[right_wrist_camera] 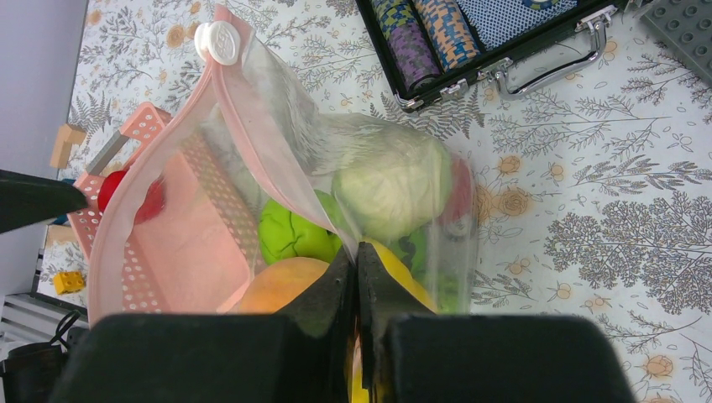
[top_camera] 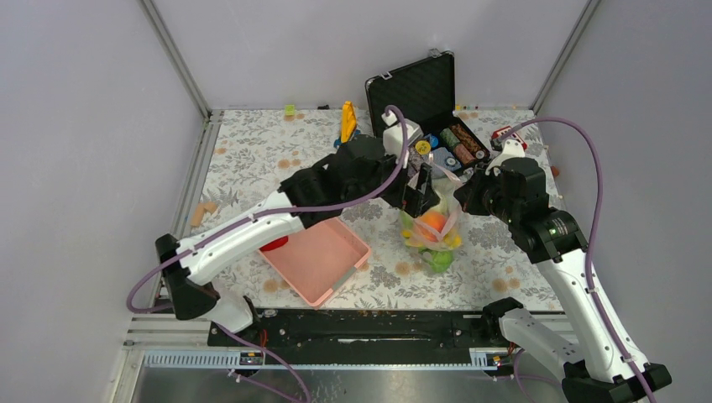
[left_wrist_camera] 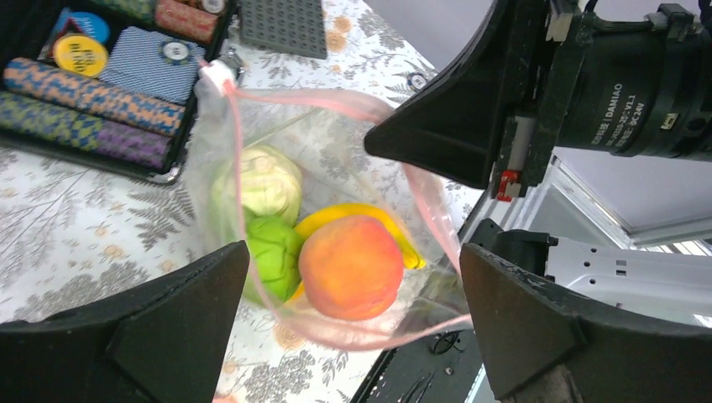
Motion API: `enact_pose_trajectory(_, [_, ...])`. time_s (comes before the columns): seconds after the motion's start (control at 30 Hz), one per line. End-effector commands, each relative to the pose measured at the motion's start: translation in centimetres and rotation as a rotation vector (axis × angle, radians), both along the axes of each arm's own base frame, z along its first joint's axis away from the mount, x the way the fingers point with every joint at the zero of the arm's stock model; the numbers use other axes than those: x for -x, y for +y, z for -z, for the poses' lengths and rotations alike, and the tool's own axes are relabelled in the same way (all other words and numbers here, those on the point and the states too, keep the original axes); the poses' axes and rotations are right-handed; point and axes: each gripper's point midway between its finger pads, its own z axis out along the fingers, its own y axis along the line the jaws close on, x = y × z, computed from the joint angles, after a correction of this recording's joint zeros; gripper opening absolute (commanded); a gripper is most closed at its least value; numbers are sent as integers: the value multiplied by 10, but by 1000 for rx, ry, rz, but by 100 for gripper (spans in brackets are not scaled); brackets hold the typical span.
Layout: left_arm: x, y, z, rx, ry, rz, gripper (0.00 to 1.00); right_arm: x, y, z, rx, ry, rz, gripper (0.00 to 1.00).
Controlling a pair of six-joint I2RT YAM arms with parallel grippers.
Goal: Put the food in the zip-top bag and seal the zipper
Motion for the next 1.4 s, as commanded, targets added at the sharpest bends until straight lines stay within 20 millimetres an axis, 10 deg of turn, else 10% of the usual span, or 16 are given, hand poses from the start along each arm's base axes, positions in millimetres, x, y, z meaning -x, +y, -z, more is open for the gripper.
enact_pose_trajectory(0.0, [-9,34,-27,34,-91,-136,99,-3,-1,-6,-10,-21,15,4])
enact_pose_trajectory(1.03, [-30,300,170,-454,320,-1142,99,-5,5,2,-15,15,-4,4])
enact_pose_trajectory(1.37, [-38,344,213,-498,363,-1312,99,-7,4,5,-4,23,4,4])
